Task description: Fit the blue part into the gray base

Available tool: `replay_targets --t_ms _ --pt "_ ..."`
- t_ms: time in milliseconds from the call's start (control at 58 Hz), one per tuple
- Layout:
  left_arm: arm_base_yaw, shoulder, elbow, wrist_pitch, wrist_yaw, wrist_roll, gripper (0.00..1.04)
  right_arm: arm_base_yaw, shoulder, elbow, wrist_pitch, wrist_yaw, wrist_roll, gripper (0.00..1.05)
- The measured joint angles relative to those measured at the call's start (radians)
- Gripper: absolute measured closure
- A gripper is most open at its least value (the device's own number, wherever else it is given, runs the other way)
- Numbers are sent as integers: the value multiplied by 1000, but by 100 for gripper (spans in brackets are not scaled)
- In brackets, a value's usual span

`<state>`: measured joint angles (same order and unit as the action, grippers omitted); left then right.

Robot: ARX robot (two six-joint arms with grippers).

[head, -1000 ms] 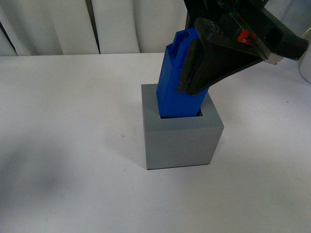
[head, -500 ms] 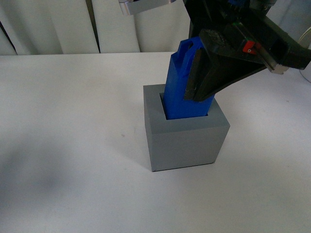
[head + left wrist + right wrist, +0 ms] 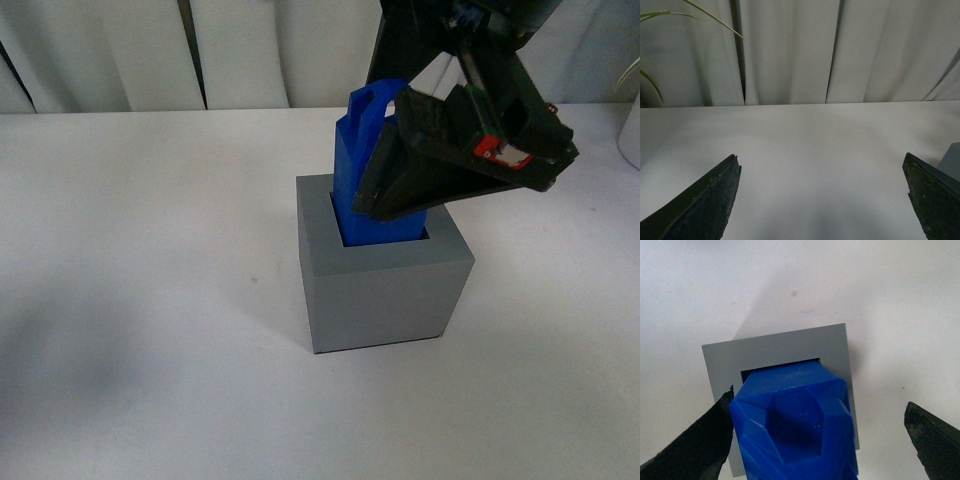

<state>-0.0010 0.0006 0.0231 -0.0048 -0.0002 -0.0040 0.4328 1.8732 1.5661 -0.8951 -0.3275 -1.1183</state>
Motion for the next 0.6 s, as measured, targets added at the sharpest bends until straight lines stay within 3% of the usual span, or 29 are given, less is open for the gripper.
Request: replay_targets --t_ms 397,603 --pt "0 0 0 0 0 0 6 -73 -307 -271 249 -192 151 7" --pt "0 0 0 0 0 0 6 -123 -475 -490 488 -234 292 7"
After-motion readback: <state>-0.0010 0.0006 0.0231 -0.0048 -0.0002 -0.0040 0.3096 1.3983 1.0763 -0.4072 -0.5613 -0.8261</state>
